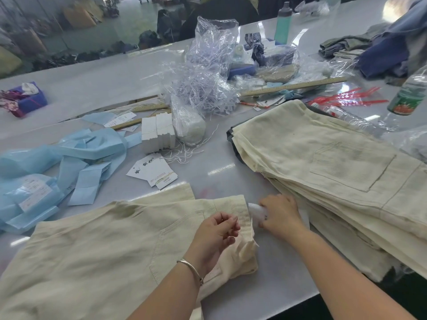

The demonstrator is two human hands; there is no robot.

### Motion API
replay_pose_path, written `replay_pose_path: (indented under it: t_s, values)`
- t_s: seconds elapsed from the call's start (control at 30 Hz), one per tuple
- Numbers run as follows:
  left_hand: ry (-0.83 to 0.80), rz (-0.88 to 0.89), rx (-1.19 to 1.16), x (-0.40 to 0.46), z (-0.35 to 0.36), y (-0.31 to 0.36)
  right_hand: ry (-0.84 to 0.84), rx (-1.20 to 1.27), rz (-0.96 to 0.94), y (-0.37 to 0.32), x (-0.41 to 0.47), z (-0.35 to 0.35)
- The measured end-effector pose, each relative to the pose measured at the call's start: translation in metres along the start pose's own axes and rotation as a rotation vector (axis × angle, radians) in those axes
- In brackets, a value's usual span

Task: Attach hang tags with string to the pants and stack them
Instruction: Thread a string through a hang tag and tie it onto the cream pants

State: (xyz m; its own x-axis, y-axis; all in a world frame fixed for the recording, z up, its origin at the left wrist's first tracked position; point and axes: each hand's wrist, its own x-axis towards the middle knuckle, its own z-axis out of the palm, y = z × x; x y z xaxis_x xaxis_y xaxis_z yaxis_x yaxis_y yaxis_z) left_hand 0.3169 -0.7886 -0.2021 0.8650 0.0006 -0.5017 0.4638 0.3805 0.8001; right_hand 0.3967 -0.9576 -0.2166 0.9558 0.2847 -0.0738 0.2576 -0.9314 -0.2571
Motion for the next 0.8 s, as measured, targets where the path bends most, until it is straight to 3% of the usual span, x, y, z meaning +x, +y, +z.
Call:
replay_pose_path:
  t_s: [0.13,0.17,0.23,0.3,0.37,0.47,0.73,0.8]
  values:
    - [-0.016,0.099,0.045,-0.002,-0.004,0.009,0.567,0.074,-0.146,-0.002,-0.016,-0.008]
    - [-0.012,0.112,0.057,-0.002,-0.005,0.011,0.611,0.057,-0.176,-0.002,-0.021,-0.007]
    - [-0.005,0.129,0.082,-0.004,-0.005,0.012,0.462,0.022,-0.192,0.000,-0.030,0.000]
    - [-0.004,0.134,0.133,-0.006,-0.004,0.010,0.157,0.000,-0.146,0.004,-0.040,0.013]
    - [0.001,0.132,0.205,-0.008,-0.002,0.006,-0.040,0.136,-0.093,0.009,-0.047,0.025]
    - [0.028,0.126,0.295,-0.011,0.000,0.000,0.010,0.432,0.020,0.008,-0.044,0.023]
    - [0.056,0.183,0.542,-0.016,0.006,0.001,-0.080,0.077,-0.168,0.002,-0.033,0.023]
    - [0.064,0.216,0.609,-0.017,0.008,0.002,-0.047,0.143,-0.171,0.000,-0.032,0.020]
